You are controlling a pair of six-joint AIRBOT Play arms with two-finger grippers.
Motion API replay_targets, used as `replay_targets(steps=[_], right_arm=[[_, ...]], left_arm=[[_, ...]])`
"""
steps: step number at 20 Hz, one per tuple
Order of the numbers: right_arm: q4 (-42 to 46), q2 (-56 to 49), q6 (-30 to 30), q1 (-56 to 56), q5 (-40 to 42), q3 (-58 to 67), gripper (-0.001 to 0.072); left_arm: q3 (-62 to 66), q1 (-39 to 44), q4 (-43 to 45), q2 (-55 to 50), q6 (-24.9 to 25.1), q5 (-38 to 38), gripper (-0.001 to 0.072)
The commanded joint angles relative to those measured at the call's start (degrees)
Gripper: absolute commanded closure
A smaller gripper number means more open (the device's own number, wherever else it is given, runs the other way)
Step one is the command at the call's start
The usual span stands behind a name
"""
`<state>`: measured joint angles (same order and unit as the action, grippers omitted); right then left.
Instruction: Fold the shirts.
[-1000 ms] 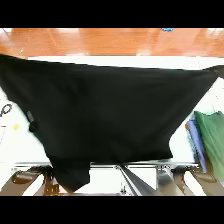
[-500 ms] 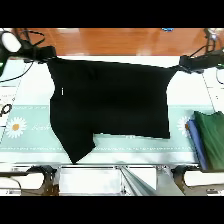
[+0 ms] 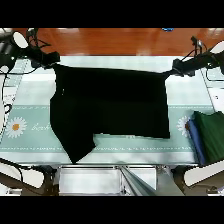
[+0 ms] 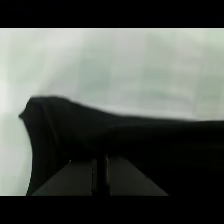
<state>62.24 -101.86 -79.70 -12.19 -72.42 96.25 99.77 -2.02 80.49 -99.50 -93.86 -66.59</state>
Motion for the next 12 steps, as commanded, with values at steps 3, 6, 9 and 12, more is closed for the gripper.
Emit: replay_targets(steps=[3, 6, 9, 12], right_arm=[[4.4, 4.2, 0.1, -0.5, -7.6, -10.2, 0.0686], [4.0, 6.0, 1.9, -0.1, -6.5, -17.2, 0.0686], [3.3, 6.0, 2.0, 0.5, -4.1, -19.7, 0.0686], [2.2, 6.0, 2.0, 0.5, -3.2, -20.0, 0.0686]], left_arm=[[-4.3, -1.1, -1.2, 0.3, 6.9, -14.6, 0.0689], [-10.3, -1.1, -3.0, 0.3, 9.4, -16.4, 0.0689], [-14.3, -1.9, -3.0, 0.3, 9.4, -15.8, 0.0689], [-16.0, -2.6, -3.1, 0.2, 9.2, -14.4, 0.0689]])
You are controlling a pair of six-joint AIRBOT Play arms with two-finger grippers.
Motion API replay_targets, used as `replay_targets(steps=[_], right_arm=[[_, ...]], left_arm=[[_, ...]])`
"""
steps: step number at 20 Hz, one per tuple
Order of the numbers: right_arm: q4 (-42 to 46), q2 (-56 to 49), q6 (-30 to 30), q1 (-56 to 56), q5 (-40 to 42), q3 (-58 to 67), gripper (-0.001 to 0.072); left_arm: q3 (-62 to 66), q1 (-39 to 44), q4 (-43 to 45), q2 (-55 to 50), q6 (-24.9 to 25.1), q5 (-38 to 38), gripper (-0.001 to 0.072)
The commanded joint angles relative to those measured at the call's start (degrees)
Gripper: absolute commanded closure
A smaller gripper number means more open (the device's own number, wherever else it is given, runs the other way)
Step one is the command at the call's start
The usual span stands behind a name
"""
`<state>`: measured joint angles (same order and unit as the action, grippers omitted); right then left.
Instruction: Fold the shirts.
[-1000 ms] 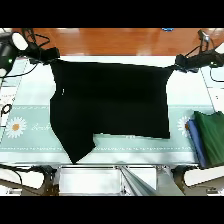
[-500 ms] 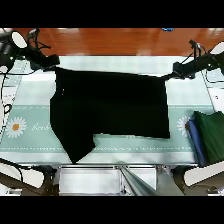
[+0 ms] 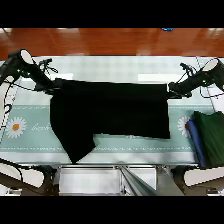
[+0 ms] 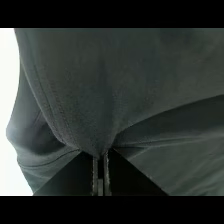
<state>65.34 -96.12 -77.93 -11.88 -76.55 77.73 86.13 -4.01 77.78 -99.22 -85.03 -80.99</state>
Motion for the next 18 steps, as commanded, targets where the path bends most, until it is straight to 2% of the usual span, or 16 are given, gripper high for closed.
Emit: replay_targets(steps=[1, 3, 4, 5, 6, 10, 12, 14, 16, 18], right_arm=[[-0.9, 0.2, 0.2, 0.2, 1.2, -1.4, 0.0685], [-0.9, 0.2, 0.2, 0.2, 1.7, -1.4, 0.0677], [-0.9, 0.2, -0.8, 0.2, 2.0, -1.4, 0.0500], [-0.9, 0.3, -0.8, 0.1, 1.7, -1.4, 0.0301], [0.0, 0.8, -1.3, -0.3, 1.0, -1.3, 0.0297], [-0.2, 7.6, -1.6, -7.2, -3.7, -2.3, 0.0298], [0.0, 14.3, -1.1, -12.6, -3.6, -7.6, 0.0298], [-3.0, 22.3, -0.9, -18.4, 1.5, -16.5, 0.0298], [-9.5, 29.2, 3.4, -22.0, 5.6, -27.1, 0.0298], [-14.3, 34.0, 8.0, -23.0, 5.6, -35.8, 0.0298]], left_arm=[[-2.4, -0.7, -0.4, -0.1, 0.4, 0.4, 0.0688], [-2.4, -0.7, -0.4, 0.0, 0.3, 0.8, 0.0686], [-2.4, -0.7, -0.4, 0.0, -0.6, 0.5, 0.0597], [-2.3, -0.7, -0.2, 0.0, -1.0, -0.9, 0.0310], [-2.3, -0.9, 0.7, 0.1, -1.0, -2.8, 0.0200], [-6.6, -5.7, 1.0, 6.4, -2.2, -4.4, 0.0200], [-16.7, -12.4, -0.7, 12.9, -2.6, -4.5, 0.0201], [-29.4, -21.0, -6.5, 20.6, -2.3, 0.1, 0.0201], [-40.9, -30.1, -17.0, 28.3, 2.5, 5.2, 0.0201], [-48.8, -37.7, -22.9, 33.2, 7.3, 5.7, 0.0201]])
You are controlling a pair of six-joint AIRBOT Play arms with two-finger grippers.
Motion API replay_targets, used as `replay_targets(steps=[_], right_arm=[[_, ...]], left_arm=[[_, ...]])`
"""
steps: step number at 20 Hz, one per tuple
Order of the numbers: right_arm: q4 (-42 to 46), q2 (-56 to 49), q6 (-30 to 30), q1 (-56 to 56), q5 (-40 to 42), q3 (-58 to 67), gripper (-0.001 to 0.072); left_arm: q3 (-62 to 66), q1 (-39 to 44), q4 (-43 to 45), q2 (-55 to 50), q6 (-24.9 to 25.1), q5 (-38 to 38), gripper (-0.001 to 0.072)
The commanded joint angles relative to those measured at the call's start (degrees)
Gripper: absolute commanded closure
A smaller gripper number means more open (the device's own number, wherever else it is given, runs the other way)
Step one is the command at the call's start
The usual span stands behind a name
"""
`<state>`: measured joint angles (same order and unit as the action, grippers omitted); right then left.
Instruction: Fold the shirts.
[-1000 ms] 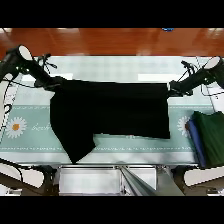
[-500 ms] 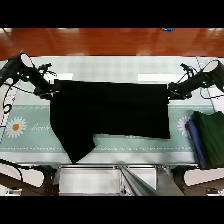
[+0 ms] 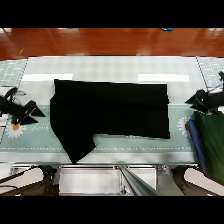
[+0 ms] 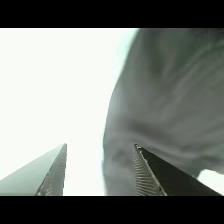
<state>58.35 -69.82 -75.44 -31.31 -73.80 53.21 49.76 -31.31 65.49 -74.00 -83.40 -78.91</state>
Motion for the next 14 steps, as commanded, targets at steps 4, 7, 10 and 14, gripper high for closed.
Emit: replay_targets(steps=[4, 7, 10, 14], right_arm=[[-13.4, 13.7, 8.0, -3.5, 3.7, -20.9, 0.0298], [-14.2, 14.4, 7.8, -3.5, 0.6, -21.6, 0.0298], [-14.3, 14.4, 7.8, -3.5, -0.6, -21.6, 0.0298], [-14.3, 14.4, 7.8, -3.5, -0.8, -21.6, 0.0298]], left_arm=[[-19.5, -14.2, -7.1, 9.3, 6.6, 2.6, 0.0201], [-21.4, -10.6, -7.7, 9.3, 6.9, 2.9, 0.0200], [-21.5, -6.2, -7.6, 9.3, 7.5, 2.6, 0.0201], [-21.6, -1.4, -8.2, 8.3, 7.1, 4.0, 0.0201]])
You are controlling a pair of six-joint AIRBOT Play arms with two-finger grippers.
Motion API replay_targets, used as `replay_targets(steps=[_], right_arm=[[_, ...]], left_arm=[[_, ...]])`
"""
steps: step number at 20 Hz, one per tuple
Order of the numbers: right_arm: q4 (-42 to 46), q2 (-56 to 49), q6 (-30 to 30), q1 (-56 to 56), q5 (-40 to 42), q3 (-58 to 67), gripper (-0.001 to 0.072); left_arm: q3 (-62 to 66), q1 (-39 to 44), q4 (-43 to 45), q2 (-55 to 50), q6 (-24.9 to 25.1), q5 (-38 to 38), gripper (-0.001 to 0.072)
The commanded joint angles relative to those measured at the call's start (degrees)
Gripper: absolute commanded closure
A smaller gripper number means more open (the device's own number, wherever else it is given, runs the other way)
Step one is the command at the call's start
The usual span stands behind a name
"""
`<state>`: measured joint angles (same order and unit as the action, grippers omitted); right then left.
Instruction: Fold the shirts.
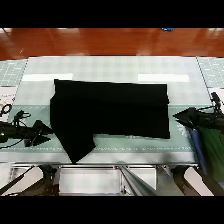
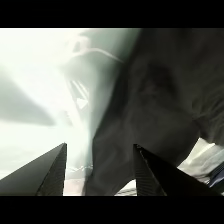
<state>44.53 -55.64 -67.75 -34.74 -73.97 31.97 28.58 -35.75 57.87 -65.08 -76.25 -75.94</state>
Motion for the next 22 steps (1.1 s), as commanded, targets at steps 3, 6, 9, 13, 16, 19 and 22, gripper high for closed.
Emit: replay_targets(steps=[3, 6, 9, 13, 16, 19, 22], right_arm=[[-0.5, 0.2, 0.1, 0.0, -0.6, -0.3, 0.0298], [-0.5, 0.2, 0.1, 0.0, -0.4, -0.3, 0.0298], [-0.5, 0.2, -0.6, 0.0, -0.2, -0.3, 0.0298], [-0.5, 0.2, -3.5, -1.3, -1.4, 0.2, 0.0299], [1.3, 1.0, -2.0, -5.8, -7.8, 1.0, 0.0305], [10.4, 5.2, -6.2, -8.9, -8.9, -2.3, 0.0305], [12.9, 6.4, -7.7, -8.9, -7.8, -9.0, 0.0305]], left_arm=[[-0.3, 3.6, -4.0, -3.5, 0.0, 1.6, 0.0201], [-0.4, 4.7, -4.1, -5.2, 0.2, 2.5, 0.0201], [-1.4, 10.5, -4.0, -5.3, -2.6, 4.4, 0.0201], [-1.4, 17.5, -3.9, -5.3, -4.3, 7.5, 0.0371], [-1.4, 17.9, -3.9, -5.2, -0.9, 5.1, 0.0684], [-1.4, 17.8, -3.4, -4.3, 0.6, 4.1, 0.0684], [-1.4, 17.8, -3.9, -4.4, 0.6, 5.7, 0.0685]])
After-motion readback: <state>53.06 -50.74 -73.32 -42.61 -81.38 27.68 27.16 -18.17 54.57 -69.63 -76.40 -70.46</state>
